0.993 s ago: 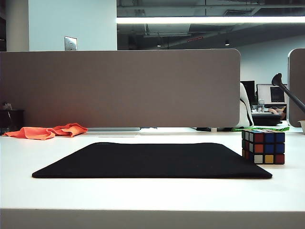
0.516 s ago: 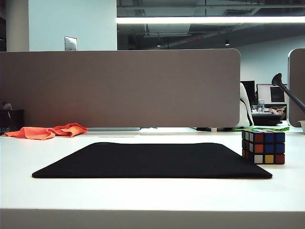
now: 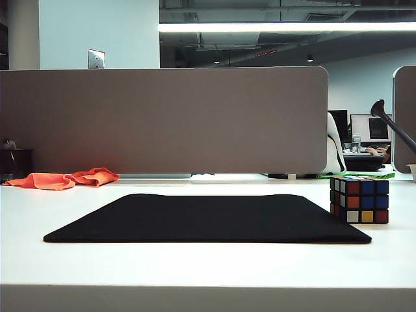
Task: Pick up the cube on the right side of the mouse pad, then place it in the center of the mouse pad.
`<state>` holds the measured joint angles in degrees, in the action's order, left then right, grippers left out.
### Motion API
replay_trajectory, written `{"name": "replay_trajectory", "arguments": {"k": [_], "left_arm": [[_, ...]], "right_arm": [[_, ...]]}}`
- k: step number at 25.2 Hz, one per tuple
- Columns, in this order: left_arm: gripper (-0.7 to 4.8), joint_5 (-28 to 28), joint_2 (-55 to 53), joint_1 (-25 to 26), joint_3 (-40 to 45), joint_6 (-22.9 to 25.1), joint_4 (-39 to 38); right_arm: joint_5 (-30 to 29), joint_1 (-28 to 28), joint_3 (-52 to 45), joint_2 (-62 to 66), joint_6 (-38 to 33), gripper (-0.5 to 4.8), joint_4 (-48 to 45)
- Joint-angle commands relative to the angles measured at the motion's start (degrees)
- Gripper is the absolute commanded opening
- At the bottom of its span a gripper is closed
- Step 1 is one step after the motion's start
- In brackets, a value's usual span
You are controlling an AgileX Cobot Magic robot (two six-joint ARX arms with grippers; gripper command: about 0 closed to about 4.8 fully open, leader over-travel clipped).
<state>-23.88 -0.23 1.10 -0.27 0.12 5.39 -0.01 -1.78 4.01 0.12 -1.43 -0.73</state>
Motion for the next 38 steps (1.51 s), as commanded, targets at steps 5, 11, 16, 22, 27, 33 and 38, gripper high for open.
{"name": "replay_trajectory", "arguments": {"k": [5,11,16,22,27,33,38], "left_arm": [[-0.06,-8.7,-0.1,0.1,-0.2,1.0,0.2],[-0.06,-13.8,-0.1,0.1,-0.2,1.6,-0.6],[-0.06,-14.0,-0.1,0.1,-0.2,1.6,-0.6],[-0.06,-15.2,-0.1,0.0,-0.2,1.4,-0.6],[-0.06,-15.1,-0.1,0.0,-0.2,1.3,-0.6],[-0.06,-14.8,-0.1,0.0,-0.2,1.3,-0.7],[-0.06,-14.7,-0.1,0.0,-0.2,1.3,-1.5]], "right_arm": [[2.0,0.0,12.4,8.1,2.1,-0.05,9.8],[2.0,-0.2,24.0,25.1,2.1,-0.05,13.4],[2.0,-0.4,32.9,38.3,2.1,-0.05,14.7],[2.0,-0.4,41.1,52.2,1.0,0.41,14.4],[2.0,-2.2,46.0,62.9,1.0,1.24,14.3],[7.5,-8.7,51.4,74.7,-3.4,3.5,18.5],[7.5,-12.0,53.0,78.2,-4.4,4.0,18.6]]}}
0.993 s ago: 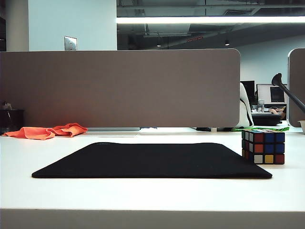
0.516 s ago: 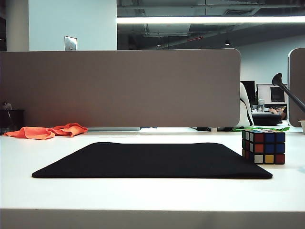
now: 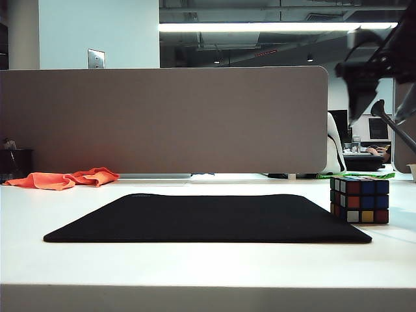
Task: Pick up the cube on the right side of the mouse pad, then place it in the center of the mouse pad.
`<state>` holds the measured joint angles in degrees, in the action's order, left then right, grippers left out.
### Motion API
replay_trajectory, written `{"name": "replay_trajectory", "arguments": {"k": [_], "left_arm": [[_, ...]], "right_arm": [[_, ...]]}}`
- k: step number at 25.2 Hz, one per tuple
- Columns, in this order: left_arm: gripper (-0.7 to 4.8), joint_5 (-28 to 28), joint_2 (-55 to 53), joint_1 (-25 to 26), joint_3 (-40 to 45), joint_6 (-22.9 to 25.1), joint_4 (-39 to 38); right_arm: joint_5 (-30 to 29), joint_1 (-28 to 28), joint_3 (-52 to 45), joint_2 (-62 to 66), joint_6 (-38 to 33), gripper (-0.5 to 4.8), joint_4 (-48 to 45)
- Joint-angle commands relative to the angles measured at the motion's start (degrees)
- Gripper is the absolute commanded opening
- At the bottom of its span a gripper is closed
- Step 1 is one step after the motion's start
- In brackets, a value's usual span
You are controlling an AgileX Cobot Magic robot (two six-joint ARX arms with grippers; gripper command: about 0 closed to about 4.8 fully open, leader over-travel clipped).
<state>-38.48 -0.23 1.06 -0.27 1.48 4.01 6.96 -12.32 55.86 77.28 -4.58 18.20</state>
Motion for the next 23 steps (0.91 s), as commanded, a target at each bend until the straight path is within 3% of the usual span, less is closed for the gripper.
{"name": "replay_trajectory", "arguments": {"k": [1,5,23], "left_arm": [[-0.06,-0.1,-0.1,0.0,-0.2,0.0,-0.4],[-0.06,-0.1,-0.1,0.0,-0.2,0.0,-0.8],[-0.06,-0.1,-0.1,0.0,-0.2,0.0,-0.9]], "right_arm": [[0.7,-1.9,1.4,1.4,-2.3,4.16,-0.4],[0.6,-3.3,2.8,3.8,-6.4,4.73,-0.4],[2.5,-4.1,3.4,13.2,-9.2,4.79,-0.6]]}}
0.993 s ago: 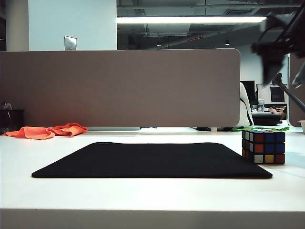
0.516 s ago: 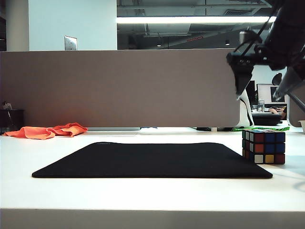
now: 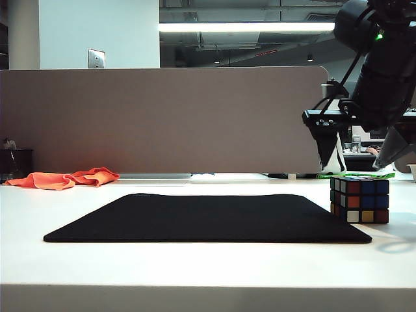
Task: Pick up the cube on the right side of the mouse pad, then place it in the center of the mouse pad.
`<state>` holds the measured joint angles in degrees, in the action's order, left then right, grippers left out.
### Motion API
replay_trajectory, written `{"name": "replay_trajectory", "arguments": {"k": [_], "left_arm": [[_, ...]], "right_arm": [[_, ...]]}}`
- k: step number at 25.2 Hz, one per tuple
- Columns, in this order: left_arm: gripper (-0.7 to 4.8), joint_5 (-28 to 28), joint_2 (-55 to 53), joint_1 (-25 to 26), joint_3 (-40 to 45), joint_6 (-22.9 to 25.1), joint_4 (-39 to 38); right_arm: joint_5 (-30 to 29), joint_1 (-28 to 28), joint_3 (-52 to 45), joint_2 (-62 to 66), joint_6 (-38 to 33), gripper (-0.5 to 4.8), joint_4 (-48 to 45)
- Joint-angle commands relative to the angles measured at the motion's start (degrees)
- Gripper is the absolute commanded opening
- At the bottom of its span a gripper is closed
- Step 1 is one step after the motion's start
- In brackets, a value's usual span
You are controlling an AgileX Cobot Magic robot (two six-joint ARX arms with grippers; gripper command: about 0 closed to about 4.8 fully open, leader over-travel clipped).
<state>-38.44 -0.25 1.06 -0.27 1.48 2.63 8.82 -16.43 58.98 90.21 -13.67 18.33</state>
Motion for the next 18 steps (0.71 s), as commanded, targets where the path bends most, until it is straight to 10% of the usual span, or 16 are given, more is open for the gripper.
{"name": "replay_trajectory", "arguments": {"k": [1,18], "left_arm": [[-0.06,-0.2,0.0,0.0,-0.2,0.0,0.4],[-0.06,-0.2,0.0,0.0,-0.2,0.0,0.4]], "right_arm": [[0.7,0.0,0.2,0.4,-0.1,4.79,-0.7],[0.7,0.0,0.3,5.7,-0.1,4.79,-2.3]]}}
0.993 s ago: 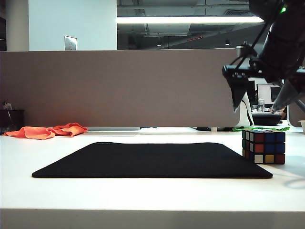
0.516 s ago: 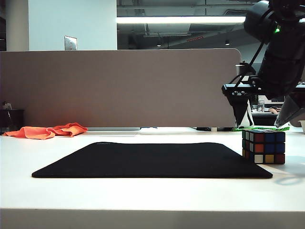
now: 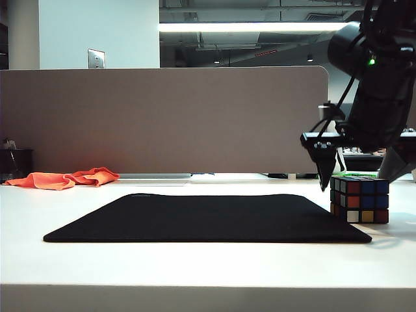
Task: Pick up the cube on the right side of the mouse pad, then place it in the center of the mouse pad.
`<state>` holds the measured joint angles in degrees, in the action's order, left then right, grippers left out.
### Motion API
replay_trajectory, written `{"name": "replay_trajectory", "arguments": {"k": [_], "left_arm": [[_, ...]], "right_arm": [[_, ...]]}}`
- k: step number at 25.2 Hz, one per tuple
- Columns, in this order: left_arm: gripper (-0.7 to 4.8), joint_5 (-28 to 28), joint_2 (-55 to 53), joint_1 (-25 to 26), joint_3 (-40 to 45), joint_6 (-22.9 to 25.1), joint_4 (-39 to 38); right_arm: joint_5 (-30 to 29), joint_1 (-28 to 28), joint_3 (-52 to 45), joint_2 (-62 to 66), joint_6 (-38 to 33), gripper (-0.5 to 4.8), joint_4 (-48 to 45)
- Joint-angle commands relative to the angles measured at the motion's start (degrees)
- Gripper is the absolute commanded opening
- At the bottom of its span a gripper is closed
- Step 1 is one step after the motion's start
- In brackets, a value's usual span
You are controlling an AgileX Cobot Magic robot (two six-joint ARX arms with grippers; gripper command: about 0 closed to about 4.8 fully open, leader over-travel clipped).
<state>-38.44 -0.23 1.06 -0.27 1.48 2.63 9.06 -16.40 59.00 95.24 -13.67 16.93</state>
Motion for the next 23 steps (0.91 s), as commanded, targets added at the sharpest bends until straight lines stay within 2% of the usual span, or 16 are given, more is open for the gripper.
{"name": "replay_trajectory", "arguments": {"k": [1,23], "left_arm": [[-0.06,-0.2,-0.1,0.0,-0.2,0.0,0.4],[-0.06,-0.2,-0.1,0.0,-0.2,0.0,0.4]], "right_arm": [[0.5,0.0,0.2,0.9,-0.1,4.79,-0.9],[1.6,0.2,0.2,3.1,-0.1,4.79,-2.1]]}}
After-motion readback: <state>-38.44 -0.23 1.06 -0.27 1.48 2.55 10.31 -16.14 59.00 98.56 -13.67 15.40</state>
